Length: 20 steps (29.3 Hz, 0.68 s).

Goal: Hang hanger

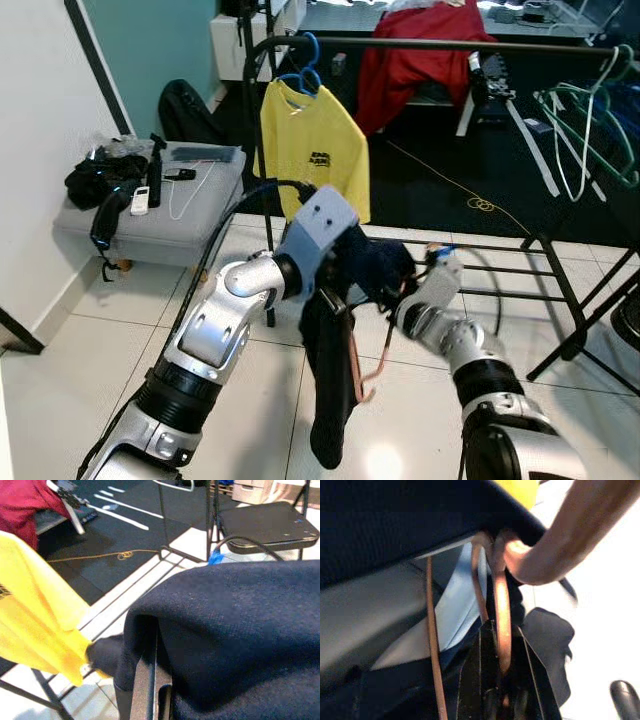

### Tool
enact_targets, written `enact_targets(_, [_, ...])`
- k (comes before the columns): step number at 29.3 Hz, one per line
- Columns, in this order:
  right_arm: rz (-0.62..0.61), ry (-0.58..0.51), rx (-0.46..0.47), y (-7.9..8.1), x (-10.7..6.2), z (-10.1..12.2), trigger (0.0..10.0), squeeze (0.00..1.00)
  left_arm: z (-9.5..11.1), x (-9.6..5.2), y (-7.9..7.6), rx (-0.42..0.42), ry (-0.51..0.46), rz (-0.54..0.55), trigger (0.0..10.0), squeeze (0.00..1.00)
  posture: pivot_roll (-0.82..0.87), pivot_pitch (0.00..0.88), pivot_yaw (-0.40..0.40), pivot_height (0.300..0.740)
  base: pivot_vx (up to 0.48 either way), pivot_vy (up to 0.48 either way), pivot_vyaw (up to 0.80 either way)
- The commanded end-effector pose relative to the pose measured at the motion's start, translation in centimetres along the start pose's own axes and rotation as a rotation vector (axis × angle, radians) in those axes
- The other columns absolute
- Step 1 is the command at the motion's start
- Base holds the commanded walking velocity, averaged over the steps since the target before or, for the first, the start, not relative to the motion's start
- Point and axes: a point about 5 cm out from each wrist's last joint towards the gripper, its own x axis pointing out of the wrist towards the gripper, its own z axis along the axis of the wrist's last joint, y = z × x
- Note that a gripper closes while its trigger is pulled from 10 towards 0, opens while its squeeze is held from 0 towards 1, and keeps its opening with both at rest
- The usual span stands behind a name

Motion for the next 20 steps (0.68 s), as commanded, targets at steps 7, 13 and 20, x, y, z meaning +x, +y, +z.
enact_targets(7, [0.014,0.324,0.19,0.5,0.0,-4.0,10.0,0.0,1.7,0.2,0.7,0.044,-0.026,0.04,10.0,0.0,-0.06,0.085,0.033,0.74,0.0,0.0,0.0])
enact_targets(13, [0.019,0.319,0.508,0.4,0.0,-3.2,10.0,0.0,1.3,0.1,-0.4,0.024,0.002,-0.021,10.0,0.0,-0.06,0.08,0.031,0.74,0.0,0.0,0.0])
enact_targets(20, [0.077,0.294,0.661,1.1,0.1,-1.9,10.0,0.0,0.6,-0.2,-2.2,0.033,0.031,-0.15,10.0,0.0,-0.06,0.082,0.029,0.74,0.0,0.0,0.0])
